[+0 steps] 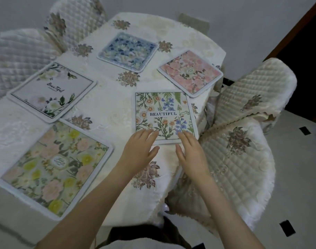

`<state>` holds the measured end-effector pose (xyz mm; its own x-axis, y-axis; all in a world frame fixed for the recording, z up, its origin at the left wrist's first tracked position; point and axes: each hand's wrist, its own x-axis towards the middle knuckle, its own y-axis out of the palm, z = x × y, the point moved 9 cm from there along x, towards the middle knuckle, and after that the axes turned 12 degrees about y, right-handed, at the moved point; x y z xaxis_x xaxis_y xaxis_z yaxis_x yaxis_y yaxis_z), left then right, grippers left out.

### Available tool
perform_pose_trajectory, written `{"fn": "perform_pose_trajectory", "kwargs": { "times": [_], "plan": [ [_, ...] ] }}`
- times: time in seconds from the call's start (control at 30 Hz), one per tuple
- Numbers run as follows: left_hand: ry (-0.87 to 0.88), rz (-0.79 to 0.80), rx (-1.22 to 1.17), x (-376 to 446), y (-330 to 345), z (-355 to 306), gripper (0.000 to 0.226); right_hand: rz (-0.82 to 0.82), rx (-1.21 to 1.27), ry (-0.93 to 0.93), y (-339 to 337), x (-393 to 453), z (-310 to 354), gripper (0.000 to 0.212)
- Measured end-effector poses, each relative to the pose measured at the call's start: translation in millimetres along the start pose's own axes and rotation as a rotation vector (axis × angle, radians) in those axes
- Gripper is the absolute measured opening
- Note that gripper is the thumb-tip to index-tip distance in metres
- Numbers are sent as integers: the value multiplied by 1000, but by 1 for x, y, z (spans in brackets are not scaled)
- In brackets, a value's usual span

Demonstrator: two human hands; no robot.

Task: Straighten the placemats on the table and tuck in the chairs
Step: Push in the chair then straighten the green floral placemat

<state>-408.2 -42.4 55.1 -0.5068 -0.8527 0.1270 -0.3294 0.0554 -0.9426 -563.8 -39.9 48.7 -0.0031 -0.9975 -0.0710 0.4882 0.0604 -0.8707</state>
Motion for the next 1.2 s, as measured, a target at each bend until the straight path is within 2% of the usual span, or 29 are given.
{"fn": "perform_pose_trajectory", "kwargs": {
  "times": [0.27, 0.4, 0.53, 0.63, 0.7, 0.8, 0.97, 1.1, 1.2],
  "plan": [
    [-153, 168, -77, 52, 86, 34, 61, 274, -221, -117, 74, 75, -33, 54],
    [-192, 217, -37, 58, 116, 48, 65, 347, -354, -143, 105, 96, -51, 61],
    [-141, 237, 72, 58, 126, 53, 60, 356, -423, -145, 115, 106, -64, 66],
    [-81, 315, 202, 58, 131, 55, 56, 347, -526, -220, 119, 109, -59, 57],
    [-31, 374, 274, 56, 136, 53, 52, 365, -610, -263, 124, 110, -58, 59],
    [19, 443, 292, 56, 138, 51, 47, 367, -672, -321, 124, 109, -52, 56],
    [53, 460, 336, 63, 128, 51, 33, 400, -714, -358, 120, 103, -50, 60],
    [98, 456, 339, 64, 120, 52, 35, 445, -772, -253, 121, 95, -49, 72],
    [150, 447, 332, 53, 115, 59, 38, 446, -725, -169, 124, 83, -38, 65]
  ]
}}
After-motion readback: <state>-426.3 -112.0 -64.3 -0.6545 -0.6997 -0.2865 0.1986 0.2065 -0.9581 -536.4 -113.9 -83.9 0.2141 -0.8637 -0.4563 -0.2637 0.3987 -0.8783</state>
